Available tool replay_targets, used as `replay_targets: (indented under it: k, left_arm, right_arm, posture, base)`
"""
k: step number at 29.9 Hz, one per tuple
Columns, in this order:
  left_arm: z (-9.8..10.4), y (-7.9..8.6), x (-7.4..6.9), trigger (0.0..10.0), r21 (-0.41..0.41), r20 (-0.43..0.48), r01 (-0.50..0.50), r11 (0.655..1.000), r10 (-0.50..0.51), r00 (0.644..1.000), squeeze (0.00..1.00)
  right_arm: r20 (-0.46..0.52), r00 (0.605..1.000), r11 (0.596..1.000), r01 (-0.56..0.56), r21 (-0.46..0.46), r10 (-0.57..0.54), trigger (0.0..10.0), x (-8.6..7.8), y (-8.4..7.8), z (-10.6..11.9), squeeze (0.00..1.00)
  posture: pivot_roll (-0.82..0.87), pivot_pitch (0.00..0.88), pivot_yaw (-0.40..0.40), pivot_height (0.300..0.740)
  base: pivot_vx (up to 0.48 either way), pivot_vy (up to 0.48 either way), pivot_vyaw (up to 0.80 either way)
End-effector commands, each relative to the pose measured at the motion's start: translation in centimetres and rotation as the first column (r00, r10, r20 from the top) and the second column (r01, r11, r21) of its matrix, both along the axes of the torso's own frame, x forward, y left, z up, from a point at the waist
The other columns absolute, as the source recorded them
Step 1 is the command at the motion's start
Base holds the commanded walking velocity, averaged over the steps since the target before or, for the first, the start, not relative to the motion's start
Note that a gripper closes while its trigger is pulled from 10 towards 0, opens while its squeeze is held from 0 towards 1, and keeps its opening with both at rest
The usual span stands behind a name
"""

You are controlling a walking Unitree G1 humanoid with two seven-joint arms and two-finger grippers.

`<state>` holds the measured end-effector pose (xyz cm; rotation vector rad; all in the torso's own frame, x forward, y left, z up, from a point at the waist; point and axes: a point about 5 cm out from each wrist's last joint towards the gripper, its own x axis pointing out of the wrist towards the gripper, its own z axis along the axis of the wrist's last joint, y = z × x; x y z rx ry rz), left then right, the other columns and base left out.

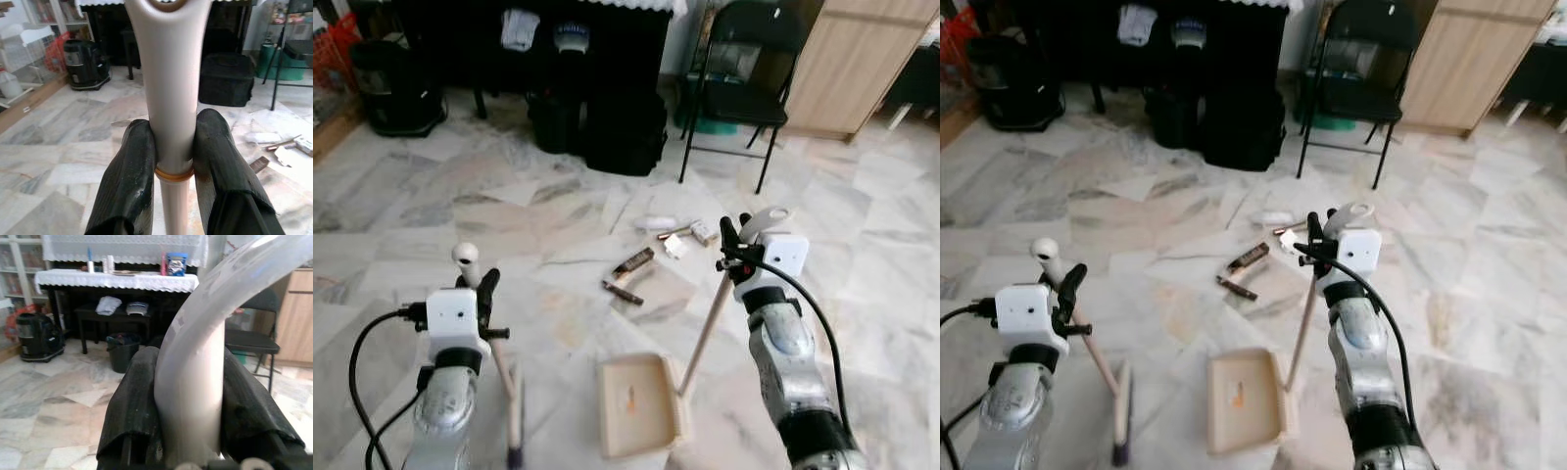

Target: Sweep floor

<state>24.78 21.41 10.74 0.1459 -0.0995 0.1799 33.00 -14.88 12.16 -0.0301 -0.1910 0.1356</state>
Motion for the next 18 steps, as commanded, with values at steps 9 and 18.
replay_targets:
  k: [9, 18]
  left_arm:
    - [0.74, -0.19, 0.23, 10.0, 0.011, 0.035, 0.009, 1.0, -0.009, 0.999, 0.0]
    - [0.75, -0.27, 0.22, 10.0, 0.005, 0.037, 0.012, 1.0, -0.012, 0.999, 0.0]
  right_arm:
    - [0.052, 0.998, 1.0, 0.017, 0.023, -0.018, 10.0, 0.23, -0.47, 1.12, 0.0]
    - [0.051, 0.998, 1.0, 0.02, 0.022, -0.021, 10.0, 0.27, -0.57, 1.13, 0.0]
  posture:
    - [0.02, 0.084, -0.036, 0.74]
    - [0.02, 0.084, -0.037, 0.74]
  base:
    - [0.372, 0.0, 0.0]
    - [0.375, 0.0, 0.0]
